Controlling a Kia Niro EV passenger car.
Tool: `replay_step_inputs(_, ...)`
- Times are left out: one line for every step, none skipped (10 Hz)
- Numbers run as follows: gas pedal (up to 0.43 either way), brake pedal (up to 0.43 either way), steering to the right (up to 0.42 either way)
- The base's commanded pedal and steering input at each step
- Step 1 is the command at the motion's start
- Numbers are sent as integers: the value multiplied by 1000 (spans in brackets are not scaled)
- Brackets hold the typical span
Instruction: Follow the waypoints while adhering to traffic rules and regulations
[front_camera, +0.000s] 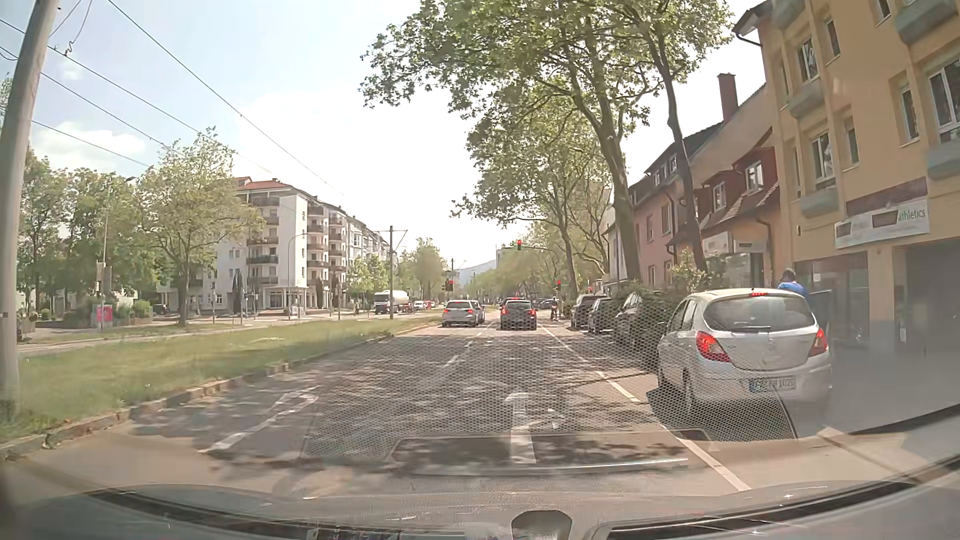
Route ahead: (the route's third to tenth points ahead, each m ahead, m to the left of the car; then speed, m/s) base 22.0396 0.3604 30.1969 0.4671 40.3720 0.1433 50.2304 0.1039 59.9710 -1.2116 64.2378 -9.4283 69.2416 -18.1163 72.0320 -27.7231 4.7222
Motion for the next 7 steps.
replay_step_inputs(39, 0, -2)
replay_step_inputs(39, 0, 0)
replay_step_inputs(39, 0, 4)
replay_step_inputs(39, 0, 7)
replay_step_inputs(39, 0, 7)
replay_step_inputs(39, 0, 7)
replay_step_inputs(39, 0, 10)
